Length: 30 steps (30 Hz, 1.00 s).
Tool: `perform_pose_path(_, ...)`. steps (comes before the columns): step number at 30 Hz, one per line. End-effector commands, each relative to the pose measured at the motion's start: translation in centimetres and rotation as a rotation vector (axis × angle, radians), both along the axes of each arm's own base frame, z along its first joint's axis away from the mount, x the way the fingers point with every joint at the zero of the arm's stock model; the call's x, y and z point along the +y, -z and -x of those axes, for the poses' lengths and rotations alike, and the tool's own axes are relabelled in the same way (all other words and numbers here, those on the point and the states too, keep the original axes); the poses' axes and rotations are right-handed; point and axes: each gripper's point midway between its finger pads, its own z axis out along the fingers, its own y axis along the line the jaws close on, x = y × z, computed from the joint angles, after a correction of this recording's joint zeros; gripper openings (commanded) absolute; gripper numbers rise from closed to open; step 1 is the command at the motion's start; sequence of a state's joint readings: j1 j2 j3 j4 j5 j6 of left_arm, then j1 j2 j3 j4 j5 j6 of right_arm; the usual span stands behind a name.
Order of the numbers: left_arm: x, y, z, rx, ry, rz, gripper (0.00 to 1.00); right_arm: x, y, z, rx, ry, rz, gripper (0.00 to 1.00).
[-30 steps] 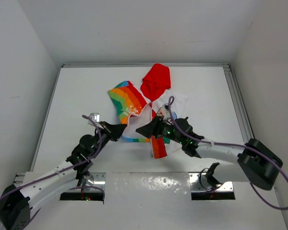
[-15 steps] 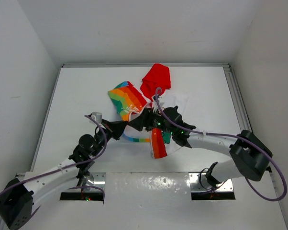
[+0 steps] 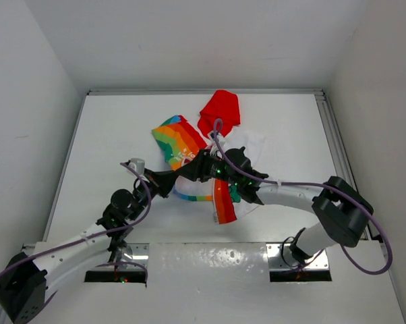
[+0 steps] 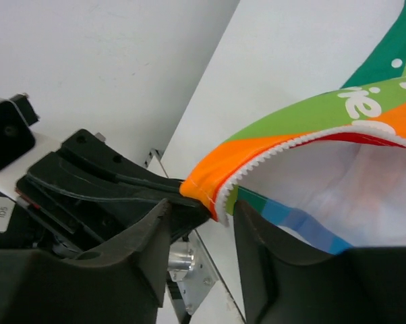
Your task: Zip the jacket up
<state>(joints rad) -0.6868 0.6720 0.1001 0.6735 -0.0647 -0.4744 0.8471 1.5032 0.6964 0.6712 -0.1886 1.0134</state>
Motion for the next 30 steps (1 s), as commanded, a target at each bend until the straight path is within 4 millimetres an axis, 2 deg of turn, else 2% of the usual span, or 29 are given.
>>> perform_pose_path(1, -1.2, -2.4, 1.3, -0.081, 0.095, 0.053, 0.0, 0.7, -2.9, -1.7, -0.067, 0.048, -0.076, 0.39)
perform_pose_path(6, -1.7, -2.1, 1.7, -0.081, 0.132, 0.038, 0.0, 0.8, -2.7, -2.4, -0.06, 0.078, -0.106, 0.36)
perform_pose_path(13, -1.4, -2.2, 1.9, -0.091, 0.124, 0.031, 0.0, 0.4, -2.6, -3.0, -0.068, 0.12, -0.132, 0.2)
perform_pose_path(14, -1.4, -2.0, 1.9, -0.086, 0.124, 0.026, 0.0, 0.3, -2.5, -3.0, -0.07, 0.12, -0.13, 0.1)
perform_pose_path(16, -1.4, -1.5, 1.6, -0.055, 0.116, 0.003, 0.0, 0.2, -2.3, -3.1, -0.07, 0.123, -0.12, 0.02)
perform_pose_path(19, -1.3, -0.7, 1.4, -0.02, 0.107, -0.018, 0.0, 0.2, -2.1, -2.9, -0.056, 0.099, -0.123, 0.0)
perform_pose_path(21, -1.2, -0.4, 1.2, 0.002, 0.095, -0.019, 0.17, 0.2, -2.4, -2.6, -0.064, 0.085, -0.13, 0.0)
perform_pose_path(22, -1.3, -0.5, 1.2, 0.008, 0.095, -0.027, 0.34, 0.2, -2.5, -2.4, -0.068, 0.068, -0.129, 0.0)
perform_pose_path(23, -1.3, -0.5, 1.2, 0.015, 0.097, -0.039, 0.4, 0.2, -2.7, -2.2, -0.075, 0.058, -0.127, 0.0)
perform_pose_path(25, -1.3, -0.6, 1.3, 0.024, 0.103, -0.05, 0.46, 0.0, -2.6, -2.0, -0.09, 0.05, -0.113, 0.0)
perform_pose_path(30, -0.7, -1.6, 1.2, 0.04, 0.072, -0.046, 0.47, -0.7, -2.8, -1.9, -0.088, 0.037, -0.121, 0.0)
